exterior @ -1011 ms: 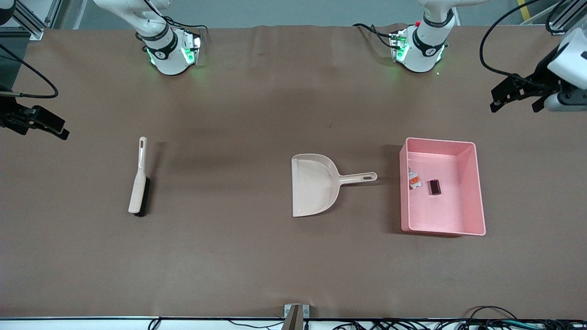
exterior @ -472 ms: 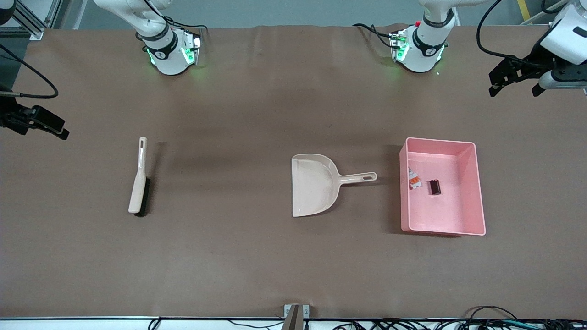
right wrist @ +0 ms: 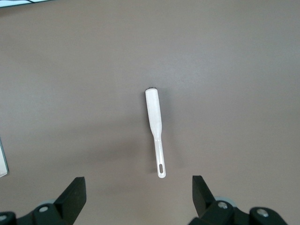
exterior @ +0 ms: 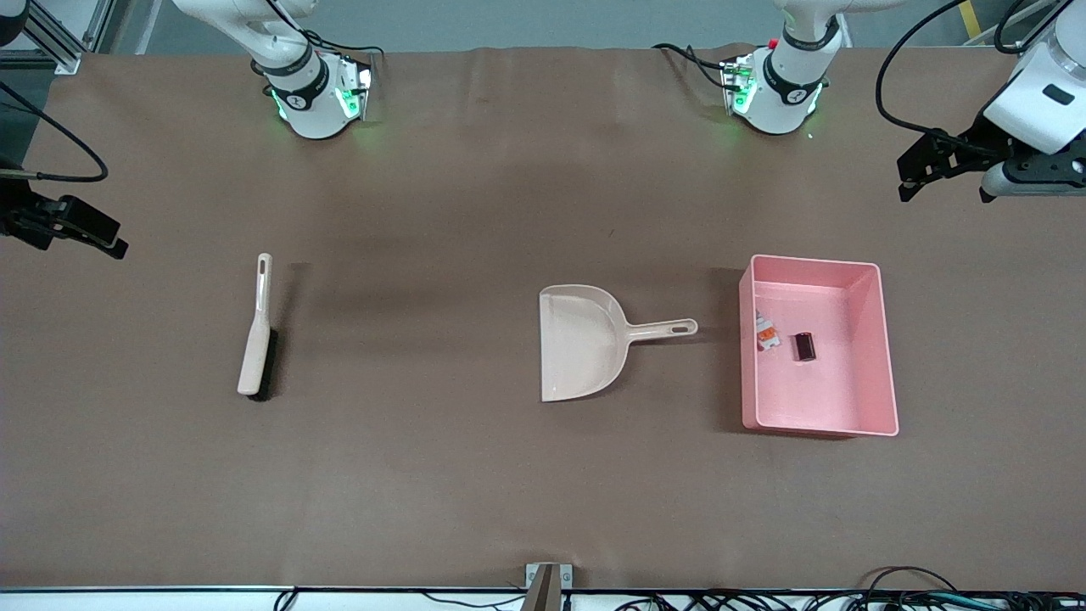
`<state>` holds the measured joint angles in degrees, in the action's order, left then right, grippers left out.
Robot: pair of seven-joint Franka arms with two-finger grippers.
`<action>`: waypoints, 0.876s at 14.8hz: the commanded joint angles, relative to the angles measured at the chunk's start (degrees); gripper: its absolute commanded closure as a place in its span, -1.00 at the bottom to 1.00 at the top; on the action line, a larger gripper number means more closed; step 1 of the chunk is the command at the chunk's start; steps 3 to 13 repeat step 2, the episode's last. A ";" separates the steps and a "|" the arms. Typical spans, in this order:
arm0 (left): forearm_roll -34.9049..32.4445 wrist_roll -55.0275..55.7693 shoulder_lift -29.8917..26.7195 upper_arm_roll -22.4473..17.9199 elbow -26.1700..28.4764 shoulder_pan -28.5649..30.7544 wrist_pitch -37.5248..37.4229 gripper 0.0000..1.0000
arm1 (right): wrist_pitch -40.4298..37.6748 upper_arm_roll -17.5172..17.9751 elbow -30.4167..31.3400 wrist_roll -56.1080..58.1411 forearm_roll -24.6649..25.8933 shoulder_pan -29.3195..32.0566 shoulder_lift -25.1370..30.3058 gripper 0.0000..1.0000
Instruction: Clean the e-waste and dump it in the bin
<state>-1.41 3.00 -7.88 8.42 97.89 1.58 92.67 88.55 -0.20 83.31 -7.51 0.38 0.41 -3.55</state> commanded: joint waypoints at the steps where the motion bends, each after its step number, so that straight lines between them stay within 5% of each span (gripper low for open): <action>1: -0.35 -1.06 1.90 -0.24 -2.53 -0.17 -0.47 -1.00 | -0.13 0.29 0.89 0.22 -0.21 0.56 0.91 -1.00; 13: -0.35 -1.07 1.91 -0.24 -2.53 -0.08 -0.47 -1.00 | -0.13 0.29 0.81 0.22 -0.21 0.47 0.91 -1.00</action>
